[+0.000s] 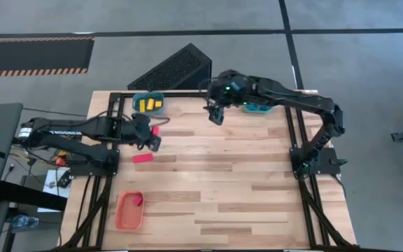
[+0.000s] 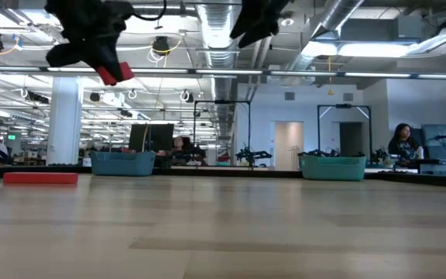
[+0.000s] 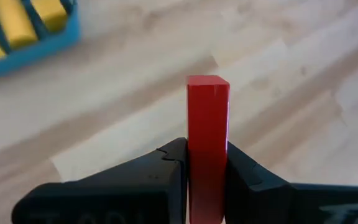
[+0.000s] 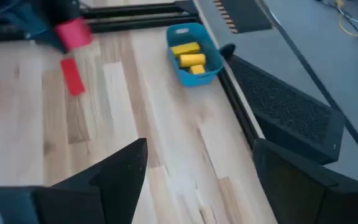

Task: Sort & place blocks by color
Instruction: Put the right red block into the orange bin, then put the red block into the orange bin

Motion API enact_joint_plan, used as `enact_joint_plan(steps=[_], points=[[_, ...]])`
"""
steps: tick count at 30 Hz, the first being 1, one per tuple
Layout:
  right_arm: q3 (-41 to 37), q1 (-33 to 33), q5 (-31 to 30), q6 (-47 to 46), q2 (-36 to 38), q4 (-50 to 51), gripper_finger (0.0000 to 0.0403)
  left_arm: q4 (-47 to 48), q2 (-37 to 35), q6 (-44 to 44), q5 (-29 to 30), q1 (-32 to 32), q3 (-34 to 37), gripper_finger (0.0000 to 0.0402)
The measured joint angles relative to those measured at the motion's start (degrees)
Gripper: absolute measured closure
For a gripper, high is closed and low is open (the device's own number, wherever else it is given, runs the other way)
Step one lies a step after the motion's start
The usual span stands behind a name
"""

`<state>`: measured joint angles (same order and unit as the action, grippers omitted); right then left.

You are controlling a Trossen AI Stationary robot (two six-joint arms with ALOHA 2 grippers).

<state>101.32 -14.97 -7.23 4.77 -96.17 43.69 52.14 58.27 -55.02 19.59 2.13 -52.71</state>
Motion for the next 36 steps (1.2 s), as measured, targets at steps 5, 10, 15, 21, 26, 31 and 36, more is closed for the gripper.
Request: enact_joint_plan(steps=[5, 10, 15, 21, 26, 31, 36], points=[[-4.53, 2.07, 1.14, -5.62, 5.36, -2.83, 0.0095, 2.84, 0.05, -9.85, -1.29, -12.90, 0.00, 0.0372], [-10.86, 5.85, 1.56, -6.39, 12.37, -14.91, 0.0095, 7.11, 0.57, -25.93, -0.78, -32.05, 0.00, 0.0372], [-17.14, 5.05, 0.96, -10.25, 14.06, -18.69, 0.0095, 5.30, 2.71, -36.63, -6.32, -48.30, -0.07, 0.0371], [-24.04, 4.80, 3.82, -15.49, 13.86, -19.57, 0.0095, 4.22, 7.29, -52.71, -6.88, -59.02, -0.07, 0.0366], [-26.36, 7.29, 4.33, -18.23, 13.38, -21.56, 0.0095, 4.11, 14.15, -57.09, -12.04, -60.73, -0.04, 0.0348], [-27.08, 10.20, 4.31, -18.44, 13.41, -23.19, 0.0095, 1.82, 20.24, -56.83, -16.91, -60.76, -0.02, 0.0304], [-27.08, 12.66, 4.31, -18.49, 13.43, -23.03, 0.0095, 0.42, 22.48, -54.95, -17.78, -60.32, -0.02, 0.0265]])
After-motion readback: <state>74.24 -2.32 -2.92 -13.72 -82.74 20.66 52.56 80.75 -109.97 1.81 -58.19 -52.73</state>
